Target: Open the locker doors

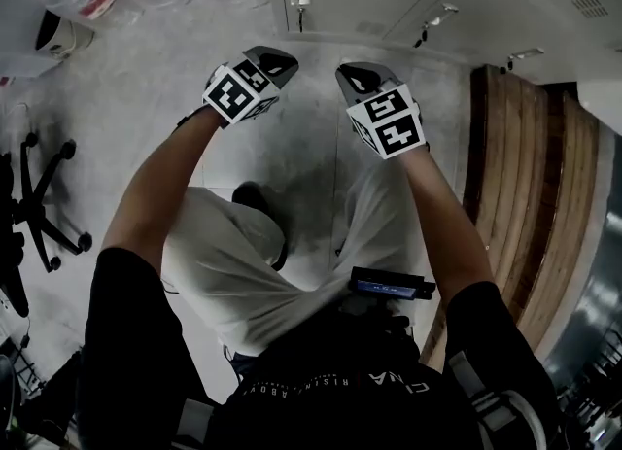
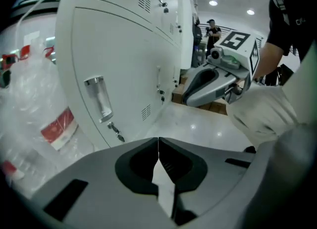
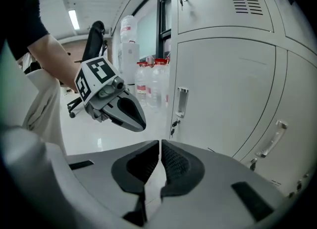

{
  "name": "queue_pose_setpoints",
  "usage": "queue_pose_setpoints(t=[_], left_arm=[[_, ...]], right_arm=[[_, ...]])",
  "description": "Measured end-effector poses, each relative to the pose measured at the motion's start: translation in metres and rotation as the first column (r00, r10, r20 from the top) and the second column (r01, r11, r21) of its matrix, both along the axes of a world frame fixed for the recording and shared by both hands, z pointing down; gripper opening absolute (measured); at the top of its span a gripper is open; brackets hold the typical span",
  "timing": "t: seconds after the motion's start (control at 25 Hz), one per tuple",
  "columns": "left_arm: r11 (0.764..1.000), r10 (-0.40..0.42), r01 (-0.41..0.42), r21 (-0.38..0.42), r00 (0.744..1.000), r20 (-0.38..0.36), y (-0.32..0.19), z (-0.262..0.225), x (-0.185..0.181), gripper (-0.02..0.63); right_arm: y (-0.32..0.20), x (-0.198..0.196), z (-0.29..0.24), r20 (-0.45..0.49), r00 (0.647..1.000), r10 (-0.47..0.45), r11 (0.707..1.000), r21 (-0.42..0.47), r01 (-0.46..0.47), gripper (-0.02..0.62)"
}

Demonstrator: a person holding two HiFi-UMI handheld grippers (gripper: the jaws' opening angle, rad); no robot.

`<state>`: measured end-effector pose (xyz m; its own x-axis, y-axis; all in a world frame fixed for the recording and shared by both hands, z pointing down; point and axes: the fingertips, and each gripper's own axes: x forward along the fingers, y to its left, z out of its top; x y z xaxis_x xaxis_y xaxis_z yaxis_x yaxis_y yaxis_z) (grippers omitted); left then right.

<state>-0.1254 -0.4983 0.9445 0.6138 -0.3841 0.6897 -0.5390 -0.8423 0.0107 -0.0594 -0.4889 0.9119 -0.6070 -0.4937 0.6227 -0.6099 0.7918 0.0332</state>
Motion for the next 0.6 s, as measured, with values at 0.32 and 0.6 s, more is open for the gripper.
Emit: queue_pose_setpoints(t=[0.32,0.6], left_arm=[[0.993,-0.087,0.084,0.081,0.995,0.037,-0.043,0.020,0.010,0.020],[0.915,-0.375,0.384,0.121,0.923,-0.088,-0.090,0.038,-0.016,0.024]], right_arm=[[-0.040,-0.011,0.032,0.011,1.000,0.009,0.999,0.048,-0.009,0.038],[-0.080,-0.016,0.043,0.088,0.988,0.127,0.986,0.097,-0.136,0.038]])
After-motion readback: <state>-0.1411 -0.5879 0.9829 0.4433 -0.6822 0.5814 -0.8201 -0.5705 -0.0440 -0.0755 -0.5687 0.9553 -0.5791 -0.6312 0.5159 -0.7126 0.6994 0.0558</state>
